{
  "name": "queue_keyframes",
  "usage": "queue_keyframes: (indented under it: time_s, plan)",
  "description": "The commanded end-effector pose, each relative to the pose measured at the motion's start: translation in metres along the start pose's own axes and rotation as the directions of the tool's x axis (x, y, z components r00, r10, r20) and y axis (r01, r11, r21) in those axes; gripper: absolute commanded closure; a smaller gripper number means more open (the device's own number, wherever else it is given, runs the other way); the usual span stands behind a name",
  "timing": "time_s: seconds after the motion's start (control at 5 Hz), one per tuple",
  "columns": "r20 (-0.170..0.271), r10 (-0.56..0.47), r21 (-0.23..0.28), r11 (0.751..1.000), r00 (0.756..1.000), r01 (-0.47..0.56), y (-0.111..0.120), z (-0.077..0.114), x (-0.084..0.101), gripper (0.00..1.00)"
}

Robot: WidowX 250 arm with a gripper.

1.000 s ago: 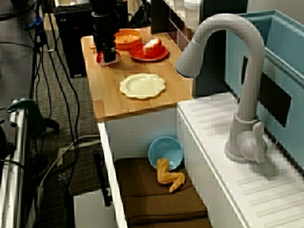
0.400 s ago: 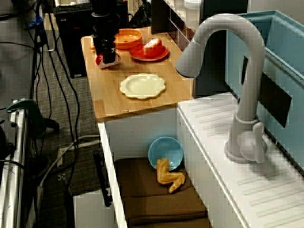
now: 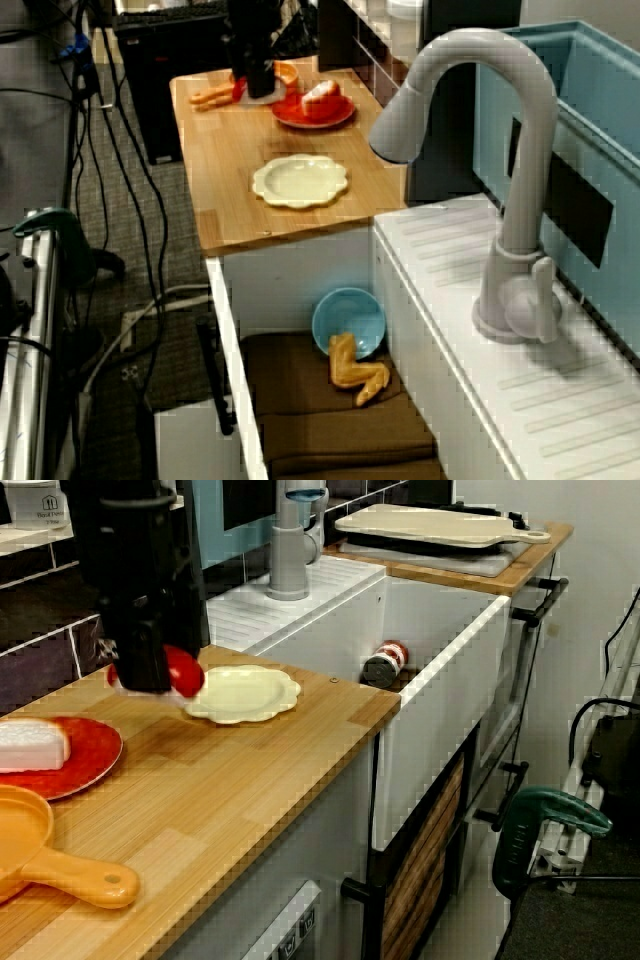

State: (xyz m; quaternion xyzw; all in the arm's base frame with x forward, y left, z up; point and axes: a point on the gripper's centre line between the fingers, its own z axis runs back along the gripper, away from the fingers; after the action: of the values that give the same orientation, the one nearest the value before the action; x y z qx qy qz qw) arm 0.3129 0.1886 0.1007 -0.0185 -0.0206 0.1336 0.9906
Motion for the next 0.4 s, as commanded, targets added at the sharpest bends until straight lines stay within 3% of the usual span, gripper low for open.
queue_keyframes:
  time_s: [0.0,0.2]
  plan:
    - [0.091,-0.051,-0.011,0.999,0.995,0.052,-0.012,0.06,0.014,1.0]
    - [0.108,-0.071,-0.046,0.996,0.992,0.076,-0.019,0.084,0.014,1.0]
